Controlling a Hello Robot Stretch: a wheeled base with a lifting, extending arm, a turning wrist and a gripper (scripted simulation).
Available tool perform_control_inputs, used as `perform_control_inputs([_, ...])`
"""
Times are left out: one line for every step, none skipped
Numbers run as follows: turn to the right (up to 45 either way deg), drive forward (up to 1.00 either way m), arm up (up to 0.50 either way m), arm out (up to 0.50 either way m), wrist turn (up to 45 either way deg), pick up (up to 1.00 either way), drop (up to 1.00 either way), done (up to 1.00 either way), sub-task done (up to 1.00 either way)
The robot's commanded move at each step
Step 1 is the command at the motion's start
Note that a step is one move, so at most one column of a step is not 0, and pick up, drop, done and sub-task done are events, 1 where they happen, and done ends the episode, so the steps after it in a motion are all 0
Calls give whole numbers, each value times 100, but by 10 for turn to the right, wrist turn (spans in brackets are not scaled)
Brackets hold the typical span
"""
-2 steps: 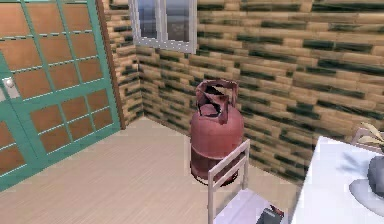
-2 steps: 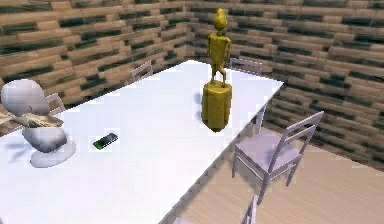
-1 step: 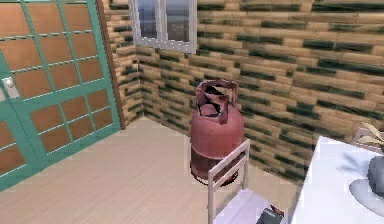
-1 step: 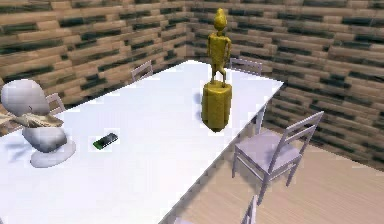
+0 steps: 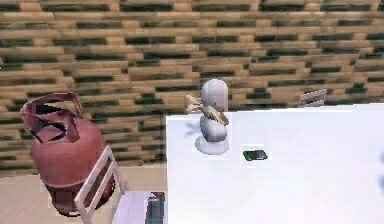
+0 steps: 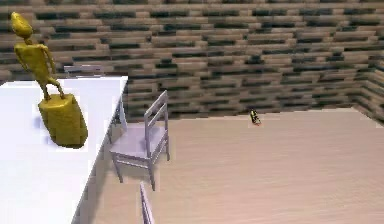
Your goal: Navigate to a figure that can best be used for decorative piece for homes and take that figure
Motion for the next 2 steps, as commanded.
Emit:
perform_control_inputs([450,0,0,0,0,0,0,0,0])
perform_control_inputs([-360,0,0,0,0,0,0,0,0])
